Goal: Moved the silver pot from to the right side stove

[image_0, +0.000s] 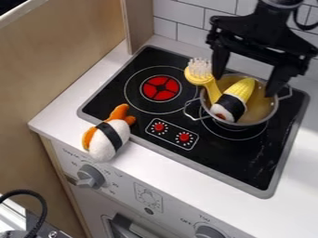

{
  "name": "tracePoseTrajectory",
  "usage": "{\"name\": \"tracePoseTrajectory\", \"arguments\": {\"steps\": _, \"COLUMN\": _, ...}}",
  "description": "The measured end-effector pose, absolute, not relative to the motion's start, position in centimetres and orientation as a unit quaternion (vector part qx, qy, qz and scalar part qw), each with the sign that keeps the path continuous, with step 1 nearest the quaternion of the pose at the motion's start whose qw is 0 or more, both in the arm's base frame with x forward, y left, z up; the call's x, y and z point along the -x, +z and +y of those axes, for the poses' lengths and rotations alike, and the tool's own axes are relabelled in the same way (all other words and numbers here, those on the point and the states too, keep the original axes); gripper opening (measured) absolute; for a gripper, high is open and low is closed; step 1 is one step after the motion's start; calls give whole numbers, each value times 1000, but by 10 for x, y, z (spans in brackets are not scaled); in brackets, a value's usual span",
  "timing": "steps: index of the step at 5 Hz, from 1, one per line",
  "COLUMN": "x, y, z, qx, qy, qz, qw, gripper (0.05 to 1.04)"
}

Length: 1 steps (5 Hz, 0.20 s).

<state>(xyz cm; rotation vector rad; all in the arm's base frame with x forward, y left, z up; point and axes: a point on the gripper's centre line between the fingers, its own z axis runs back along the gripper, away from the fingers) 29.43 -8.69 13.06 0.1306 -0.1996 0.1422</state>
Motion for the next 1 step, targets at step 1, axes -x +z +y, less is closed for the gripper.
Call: {"name": "tracePoseTrajectory", "arguments": {"steps": 1, "x": -289, "y": 131, "z": -74, "qx": -66, "qy": 62, "qz": -100, "qw": 991, "gripper": 997}}
